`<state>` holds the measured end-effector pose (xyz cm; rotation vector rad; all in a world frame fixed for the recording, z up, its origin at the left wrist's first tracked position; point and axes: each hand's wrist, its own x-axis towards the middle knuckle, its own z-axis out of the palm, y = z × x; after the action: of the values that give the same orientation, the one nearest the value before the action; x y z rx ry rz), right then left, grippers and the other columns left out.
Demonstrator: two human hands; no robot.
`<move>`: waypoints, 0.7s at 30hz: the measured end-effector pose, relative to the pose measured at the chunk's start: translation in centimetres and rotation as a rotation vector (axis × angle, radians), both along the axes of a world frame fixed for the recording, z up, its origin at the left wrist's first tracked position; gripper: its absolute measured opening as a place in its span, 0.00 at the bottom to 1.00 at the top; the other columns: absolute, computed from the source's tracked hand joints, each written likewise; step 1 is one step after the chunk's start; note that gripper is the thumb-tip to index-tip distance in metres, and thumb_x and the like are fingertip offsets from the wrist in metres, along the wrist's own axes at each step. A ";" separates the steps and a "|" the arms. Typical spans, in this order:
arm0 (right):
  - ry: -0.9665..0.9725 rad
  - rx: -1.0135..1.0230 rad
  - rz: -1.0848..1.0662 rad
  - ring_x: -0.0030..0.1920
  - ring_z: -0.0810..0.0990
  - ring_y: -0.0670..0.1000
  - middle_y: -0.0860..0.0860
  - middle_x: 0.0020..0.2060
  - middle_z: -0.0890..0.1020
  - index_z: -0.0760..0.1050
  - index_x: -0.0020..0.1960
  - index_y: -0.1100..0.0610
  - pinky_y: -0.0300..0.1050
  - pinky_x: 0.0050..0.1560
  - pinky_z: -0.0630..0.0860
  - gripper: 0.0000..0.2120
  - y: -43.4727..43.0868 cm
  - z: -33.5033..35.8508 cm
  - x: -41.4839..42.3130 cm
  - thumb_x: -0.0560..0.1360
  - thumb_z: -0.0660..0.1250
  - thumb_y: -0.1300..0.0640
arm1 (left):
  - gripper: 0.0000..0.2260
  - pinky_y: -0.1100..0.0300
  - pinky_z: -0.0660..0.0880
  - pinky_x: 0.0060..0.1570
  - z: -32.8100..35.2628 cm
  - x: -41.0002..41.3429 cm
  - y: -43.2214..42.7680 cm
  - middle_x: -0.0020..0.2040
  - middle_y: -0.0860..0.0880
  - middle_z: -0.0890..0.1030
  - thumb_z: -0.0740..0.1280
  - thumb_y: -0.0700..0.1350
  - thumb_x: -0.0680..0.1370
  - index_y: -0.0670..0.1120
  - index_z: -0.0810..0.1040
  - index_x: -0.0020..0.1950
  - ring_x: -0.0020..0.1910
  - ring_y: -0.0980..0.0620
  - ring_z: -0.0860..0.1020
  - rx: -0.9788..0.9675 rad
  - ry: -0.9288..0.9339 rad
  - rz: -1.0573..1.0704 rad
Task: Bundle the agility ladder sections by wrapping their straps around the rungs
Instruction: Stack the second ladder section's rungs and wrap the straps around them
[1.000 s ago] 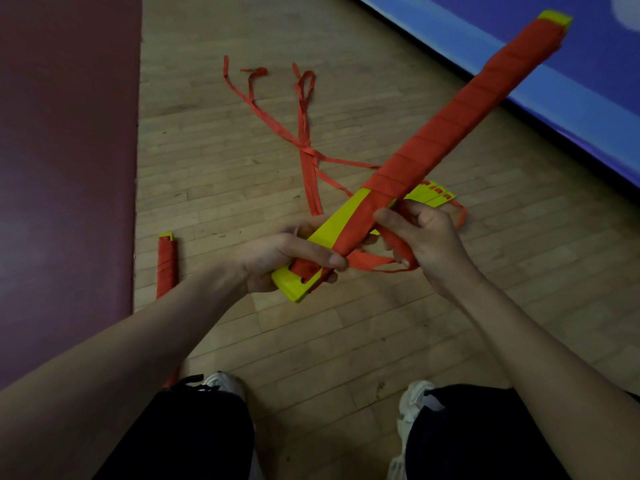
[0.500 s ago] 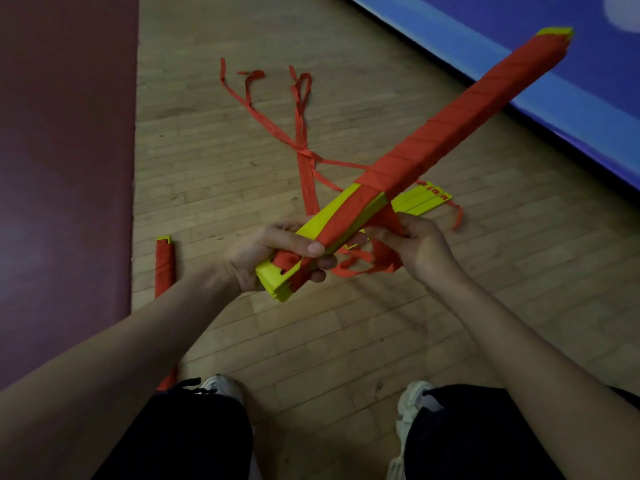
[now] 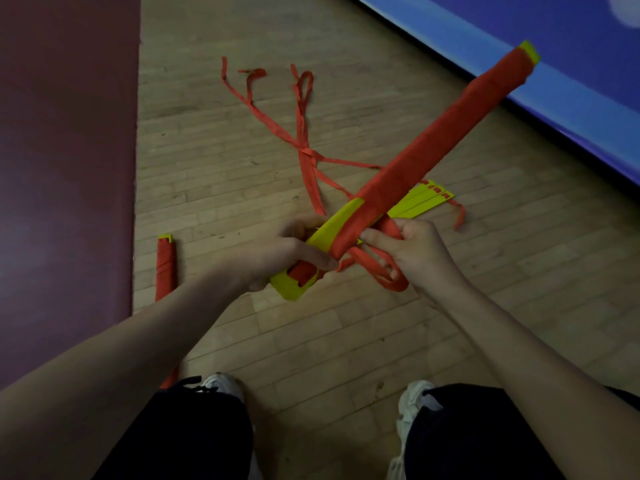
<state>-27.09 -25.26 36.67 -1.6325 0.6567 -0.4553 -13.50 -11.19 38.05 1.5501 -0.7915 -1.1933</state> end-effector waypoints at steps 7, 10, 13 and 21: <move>-0.029 0.204 -0.123 0.15 0.61 0.44 0.54 0.21 0.64 0.65 0.28 0.60 0.32 0.17 0.61 0.17 0.6 1.8 0.1 0.75 0.61 0.68 | 0.26 0.62 0.76 0.41 -0.6 -0.5 -1.1 0.47 0.48 0.80 0.76 0.41 0.65 0.52 0.76 0.61 0.43 0.56 0.78 -0.016 -0.429 0.071; -0.070 0.296 -0.156 0.16 0.60 0.45 0.50 0.19 0.64 0.65 0.29 0.58 0.33 0.18 0.61 0.18 0.5 2.0 0.3 0.76 0.65 0.59 | 0.22 0.67 0.73 0.36 -0.1 -1.6 -1.5 0.40 0.53 0.77 0.73 0.35 0.70 0.48 0.73 0.62 0.35 0.65 0.76 -0.052 -0.610 0.101; 0.002 0.190 -0.189 0.19 0.62 0.44 0.46 0.18 0.64 0.70 0.28 0.54 0.36 0.21 0.61 0.20 0.9 1.5 0.8 0.71 0.72 0.46 | 0.20 0.53 0.75 0.43 -0.8 -3.4 -1.4 0.44 0.49 0.78 0.67 0.40 0.74 0.47 0.68 0.65 0.43 0.50 0.79 0.005 -0.914 0.121; -0.114 0.328 -0.166 0.19 0.59 0.43 0.46 0.20 0.61 0.70 0.31 0.55 0.35 0.19 0.60 0.15 0.7 1.0 0.8 0.70 0.73 0.52 | 0.18 0.53 0.78 0.46 0.3 -2.2 -1.5 0.54 0.51 0.80 0.69 0.55 0.75 0.50 0.72 0.62 0.48 0.51 0.80 -0.037 -0.699 0.183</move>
<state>-26.25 -24.56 37.64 -1.2394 0.7422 -0.5267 -15.71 -12.66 38.31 1.9839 -1.0743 -0.4836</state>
